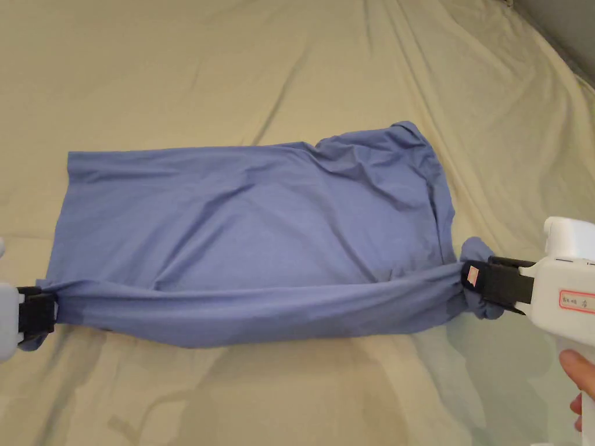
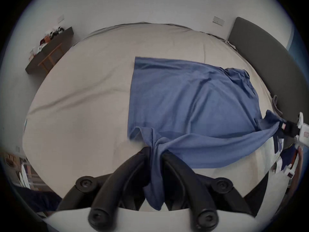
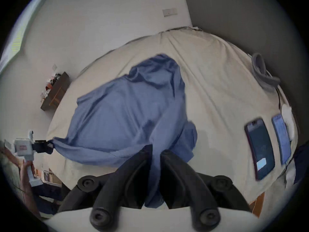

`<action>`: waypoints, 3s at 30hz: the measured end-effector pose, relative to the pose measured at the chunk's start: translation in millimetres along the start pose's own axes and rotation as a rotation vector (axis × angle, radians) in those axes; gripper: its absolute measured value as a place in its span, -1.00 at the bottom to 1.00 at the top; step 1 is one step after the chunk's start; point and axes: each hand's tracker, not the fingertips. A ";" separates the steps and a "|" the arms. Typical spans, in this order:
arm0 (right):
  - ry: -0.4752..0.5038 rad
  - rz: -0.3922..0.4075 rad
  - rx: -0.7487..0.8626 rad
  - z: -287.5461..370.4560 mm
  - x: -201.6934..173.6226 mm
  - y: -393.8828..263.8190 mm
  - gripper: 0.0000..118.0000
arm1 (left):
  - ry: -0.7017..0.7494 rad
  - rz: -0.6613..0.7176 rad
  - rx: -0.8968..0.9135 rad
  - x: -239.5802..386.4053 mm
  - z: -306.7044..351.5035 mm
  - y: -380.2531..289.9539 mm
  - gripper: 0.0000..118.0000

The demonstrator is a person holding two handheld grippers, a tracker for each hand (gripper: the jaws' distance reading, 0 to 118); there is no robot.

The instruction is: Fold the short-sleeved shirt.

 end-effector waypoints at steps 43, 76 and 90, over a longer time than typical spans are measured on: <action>0.007 0.087 0.042 24.7 -46.2 -59.3 -0.96 | 0.035 -0.002 0.127 -18.4 -0.9 -51.7 -0.95; -0.086 -0.022 -0.216 -121.5 39.3 6.5 0.09 | -0.066 -0.027 0.004 -27.6 -70.1 20.6 -0.78; -0.029 0.092 -0.111 -38.4 17.7 21.0 -0.73 | -0.145 -0.045 0.017 -36.6 -4.0 18.5 -0.79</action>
